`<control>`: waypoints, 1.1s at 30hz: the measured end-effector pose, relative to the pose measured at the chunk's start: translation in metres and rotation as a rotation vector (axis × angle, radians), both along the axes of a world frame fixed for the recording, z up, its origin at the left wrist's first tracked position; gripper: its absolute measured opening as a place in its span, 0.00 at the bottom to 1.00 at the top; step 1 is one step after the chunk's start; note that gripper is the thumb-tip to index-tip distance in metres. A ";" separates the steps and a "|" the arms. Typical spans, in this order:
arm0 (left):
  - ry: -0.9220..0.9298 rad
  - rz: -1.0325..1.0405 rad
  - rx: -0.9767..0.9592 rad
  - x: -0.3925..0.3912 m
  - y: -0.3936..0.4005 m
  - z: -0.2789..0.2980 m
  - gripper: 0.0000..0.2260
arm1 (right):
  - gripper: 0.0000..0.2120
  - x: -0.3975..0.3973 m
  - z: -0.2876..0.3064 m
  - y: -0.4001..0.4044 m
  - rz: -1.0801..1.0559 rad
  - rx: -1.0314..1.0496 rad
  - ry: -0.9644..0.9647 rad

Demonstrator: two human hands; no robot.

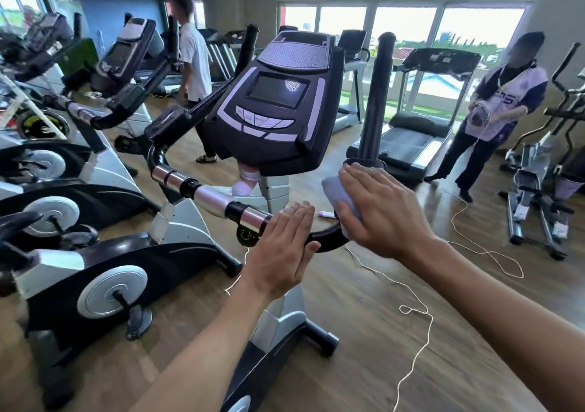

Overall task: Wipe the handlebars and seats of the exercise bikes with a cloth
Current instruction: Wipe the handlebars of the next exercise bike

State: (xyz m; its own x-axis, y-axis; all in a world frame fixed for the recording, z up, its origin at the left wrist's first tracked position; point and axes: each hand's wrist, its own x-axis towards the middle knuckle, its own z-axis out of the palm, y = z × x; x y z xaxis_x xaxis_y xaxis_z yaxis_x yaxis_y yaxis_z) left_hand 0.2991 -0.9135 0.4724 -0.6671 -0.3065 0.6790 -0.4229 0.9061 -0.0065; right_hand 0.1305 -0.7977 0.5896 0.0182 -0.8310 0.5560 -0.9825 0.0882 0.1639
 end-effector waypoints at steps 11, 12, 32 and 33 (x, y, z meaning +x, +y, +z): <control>0.044 -0.031 0.001 0.000 -0.005 0.001 0.26 | 0.28 -0.005 -0.012 0.008 0.122 -0.071 -0.047; 0.053 -0.012 0.018 -0.001 -0.002 0.000 0.26 | 0.29 -0.007 -0.008 0.005 0.142 -0.069 -0.036; 0.247 -0.095 0.640 -0.030 0.030 0.083 0.24 | 0.16 -0.014 -0.007 -0.022 0.060 -0.985 -1.259; 0.261 -0.139 0.661 -0.038 0.030 0.093 0.23 | 0.14 -0.017 -0.007 -0.019 0.076 -1.130 -1.539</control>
State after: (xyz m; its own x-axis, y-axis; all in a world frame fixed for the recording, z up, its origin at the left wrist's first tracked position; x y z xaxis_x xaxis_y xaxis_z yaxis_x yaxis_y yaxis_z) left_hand 0.2613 -0.8835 0.5656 -0.5710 -0.6322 0.5237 -0.2164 0.7312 0.6469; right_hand 0.1135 -0.8168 0.5827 -0.9340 -0.1433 0.3273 -0.2071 -0.5295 -0.8226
